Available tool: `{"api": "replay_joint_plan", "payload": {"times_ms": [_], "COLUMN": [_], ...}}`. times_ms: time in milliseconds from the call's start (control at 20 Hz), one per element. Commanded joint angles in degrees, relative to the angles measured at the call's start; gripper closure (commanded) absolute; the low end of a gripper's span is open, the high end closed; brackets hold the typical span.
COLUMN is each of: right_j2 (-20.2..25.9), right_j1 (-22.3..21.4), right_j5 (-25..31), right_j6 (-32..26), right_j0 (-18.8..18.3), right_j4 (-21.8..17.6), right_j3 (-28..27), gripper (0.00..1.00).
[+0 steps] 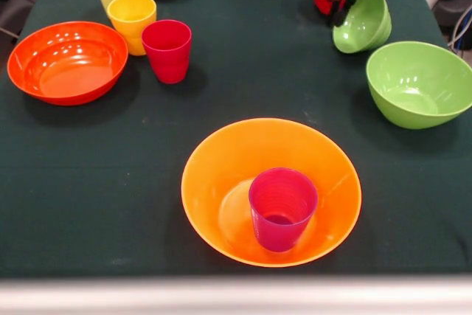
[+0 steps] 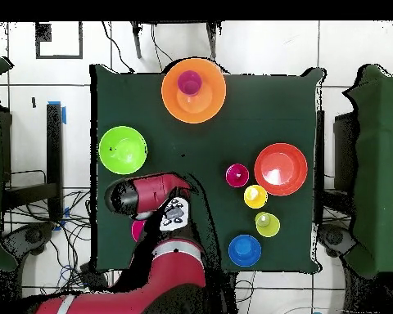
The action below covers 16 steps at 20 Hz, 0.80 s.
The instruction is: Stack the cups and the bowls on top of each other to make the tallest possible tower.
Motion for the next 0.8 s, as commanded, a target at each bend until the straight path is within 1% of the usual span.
{"api": "replay_joint_plan", "payload": {"times_ms": [50, 350, 500, 600, 650, 750, 800], "right_j2": [1.2, 2.6, 3.2, 4.3, 4.8, 5.6, 5.6], "right_j1": [-4.0, -8.3, -9.1, -9.5, -9.7, -10.1, -10.2], "right_j5": [10.9, 14.0, 12.6, 9.5, 9.0, 5.3, 4.4], "right_j6": [3.8, 2.0, 2.0, 2.3, 2.8, 3.4, 3.8], "right_j0": [-1.5, -3.6, -4.3, -5.0, -5.2, -5.7, -5.6], "right_j4": [1.1, 0.7, 0.2, 0.2, 0.4, 0.7, 0.6], "right_j3": [-4.8, -2.7, -1.1, 0.2, 1.2, 2.6, 3.0], "gripper": [1.0, 1.0, 1.0, 1.0, 0.0, 0.0, 0.0]}}
